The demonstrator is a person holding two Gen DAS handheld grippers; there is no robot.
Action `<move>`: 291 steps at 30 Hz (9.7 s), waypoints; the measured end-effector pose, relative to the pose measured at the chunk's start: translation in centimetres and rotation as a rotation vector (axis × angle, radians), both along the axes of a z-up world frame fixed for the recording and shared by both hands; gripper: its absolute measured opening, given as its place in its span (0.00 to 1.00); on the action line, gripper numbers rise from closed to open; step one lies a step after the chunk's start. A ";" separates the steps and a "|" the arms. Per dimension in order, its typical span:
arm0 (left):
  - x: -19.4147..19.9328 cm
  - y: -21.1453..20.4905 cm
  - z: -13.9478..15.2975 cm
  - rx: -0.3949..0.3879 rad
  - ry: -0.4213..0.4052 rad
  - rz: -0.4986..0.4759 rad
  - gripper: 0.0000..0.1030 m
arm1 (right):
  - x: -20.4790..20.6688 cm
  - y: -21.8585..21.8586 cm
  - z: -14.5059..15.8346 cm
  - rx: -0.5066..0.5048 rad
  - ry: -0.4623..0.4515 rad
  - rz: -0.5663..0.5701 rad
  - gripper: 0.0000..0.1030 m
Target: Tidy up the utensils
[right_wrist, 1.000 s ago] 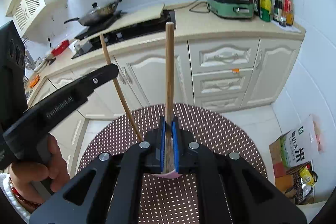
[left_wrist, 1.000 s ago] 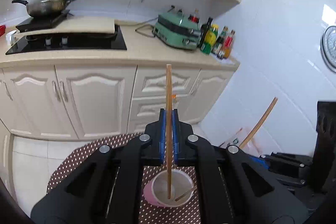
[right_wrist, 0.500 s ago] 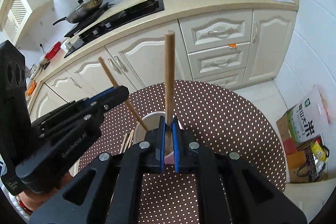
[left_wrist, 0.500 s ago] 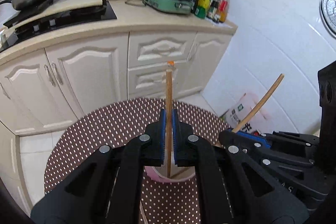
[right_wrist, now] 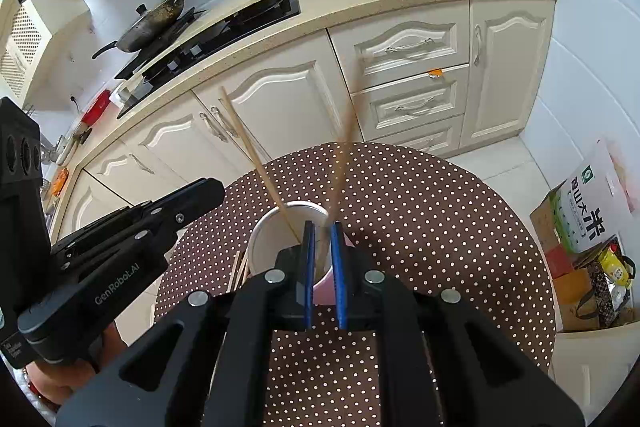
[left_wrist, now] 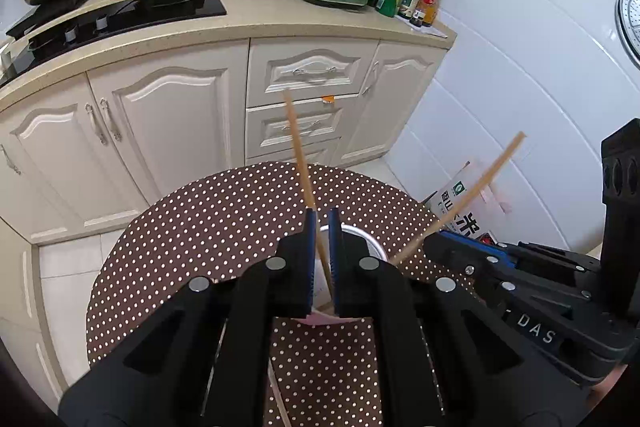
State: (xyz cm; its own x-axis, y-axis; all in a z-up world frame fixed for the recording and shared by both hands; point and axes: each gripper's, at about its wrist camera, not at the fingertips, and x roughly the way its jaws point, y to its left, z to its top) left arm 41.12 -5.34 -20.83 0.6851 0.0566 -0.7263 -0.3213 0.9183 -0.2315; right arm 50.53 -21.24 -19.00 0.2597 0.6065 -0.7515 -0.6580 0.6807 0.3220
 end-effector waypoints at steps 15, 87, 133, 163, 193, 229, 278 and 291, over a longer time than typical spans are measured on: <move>-2.8 1.6 0.3 -0.054 0.021 0.042 0.07 | -1.4 -1.3 0.7 0.016 -0.003 -0.017 0.28; -8.3 12.5 -14.3 -0.333 0.368 -0.049 0.06 | -8.6 15.0 -13.7 -0.367 0.190 0.109 0.11; -7.7 9.3 -15.7 -0.329 0.476 0.080 0.18 | -7.4 9.9 -14.8 -0.249 0.419 0.152 0.06; -7.4 9.7 -13.3 -0.318 0.404 0.044 0.06 | -7.0 9.0 -11.5 -0.192 0.382 0.158 0.05; -5.4 3.2 8.5 -0.102 -0.108 0.082 0.06 | -3.0 0.0 10.0 0.102 -0.132 0.134 0.05; -0.8 0.0 1.7 -0.013 -0.068 0.017 0.07 | 0.4 -0.5 1.8 -0.021 -0.008 0.069 0.05; -8.4 7.7 -11.1 -0.149 0.380 0.066 0.42 | -8.1 1.4 -7.4 -0.067 0.183 -0.002 0.35; -4.6 9.3 -15.1 -0.146 0.470 -0.036 0.36 | -8.3 4.6 -11.1 -0.137 0.224 -0.053 0.31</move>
State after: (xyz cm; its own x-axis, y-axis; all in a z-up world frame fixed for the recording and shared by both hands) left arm 36.50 3.96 -35.98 0.2809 -0.0865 -0.9558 -0.3907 0.8994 -0.1962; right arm 42.20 -16.62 -30.13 0.1061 0.4856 -0.8677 -0.5432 0.7593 0.3585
